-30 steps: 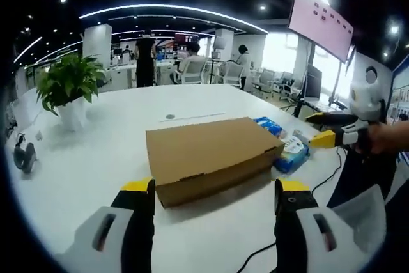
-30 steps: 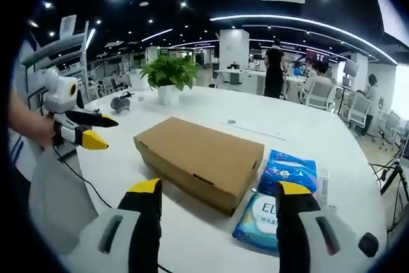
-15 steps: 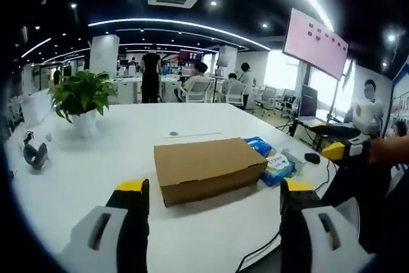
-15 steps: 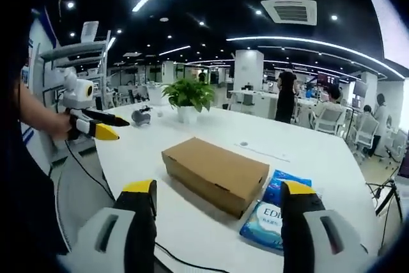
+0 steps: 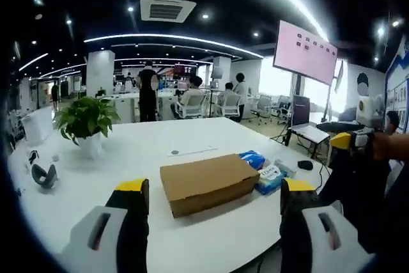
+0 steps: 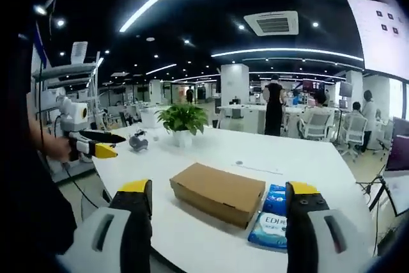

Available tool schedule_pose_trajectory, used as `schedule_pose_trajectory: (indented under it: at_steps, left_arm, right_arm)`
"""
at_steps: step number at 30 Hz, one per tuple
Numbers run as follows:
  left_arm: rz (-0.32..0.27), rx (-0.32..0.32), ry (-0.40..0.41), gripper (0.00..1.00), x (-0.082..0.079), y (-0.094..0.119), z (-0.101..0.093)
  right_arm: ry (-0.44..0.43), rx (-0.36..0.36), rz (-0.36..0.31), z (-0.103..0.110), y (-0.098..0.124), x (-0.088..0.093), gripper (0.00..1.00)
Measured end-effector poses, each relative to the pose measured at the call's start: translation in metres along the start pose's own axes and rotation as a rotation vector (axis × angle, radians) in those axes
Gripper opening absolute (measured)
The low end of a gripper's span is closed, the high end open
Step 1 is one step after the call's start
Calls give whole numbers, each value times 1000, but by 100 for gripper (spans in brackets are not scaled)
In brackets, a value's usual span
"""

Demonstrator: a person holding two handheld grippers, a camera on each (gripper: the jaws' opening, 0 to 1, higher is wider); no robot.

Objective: Operate the shoe box by opening the lid, removing the specified soft item, and placing it in the target area until the item is outside and the box remains undamaged.

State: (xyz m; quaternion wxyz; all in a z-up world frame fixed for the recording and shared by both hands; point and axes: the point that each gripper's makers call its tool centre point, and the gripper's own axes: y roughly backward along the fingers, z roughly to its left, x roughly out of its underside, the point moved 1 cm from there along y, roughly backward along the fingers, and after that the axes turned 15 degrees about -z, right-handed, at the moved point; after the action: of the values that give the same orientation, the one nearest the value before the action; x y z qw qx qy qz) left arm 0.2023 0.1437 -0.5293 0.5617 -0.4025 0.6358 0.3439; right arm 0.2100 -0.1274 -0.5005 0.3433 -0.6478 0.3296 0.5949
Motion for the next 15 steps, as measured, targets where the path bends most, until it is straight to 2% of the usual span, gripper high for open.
schedule_pose_trajectory:
  at_steps: [1, 3, 5, 7, 10, 11, 13, 14, 15]
  left_arm:
    - [-3, -1, 10, 88, -2, 3, -1]
    - [-15, 24, 42, 95, -9, 10, -7]
    - [-76, 21, 64, 99, -19, 20, -5]
    - [-76, 7, 97, 99, -18, 32, -2]
    - [-79, -2, 123, 99, -16, 47, 4]
    - [-78, -1, 114, 99, -16, 53, 6]
    - [-88, 6, 61, 99, -17, 63, 8]
    - [-126, 13, 16, 99, -21, 69, 10]
    - [-116, 5, 28, 99, -18, 73, 12]
  right_arm:
    - [-2, 1, 0, 1, 1, -2, 88]
    - [-83, 26, -28, 7, 2, -18, 91]
    - [-127, 33, -7, 11, 5, -28, 96]
    - [-115, 48, 8, 12, 8, -30, 99]
    - [0, 27, -119, 22, 16, -53, 99]
    - [19, 22, -138, 27, 21, -55, 99]
    - [-13, 19, -130, 39, 25, -51, 100]
    - [-26, 20, -137, 44, 28, -49, 100]
    - [-27, 24, -139, 46, 29, -46, 100]
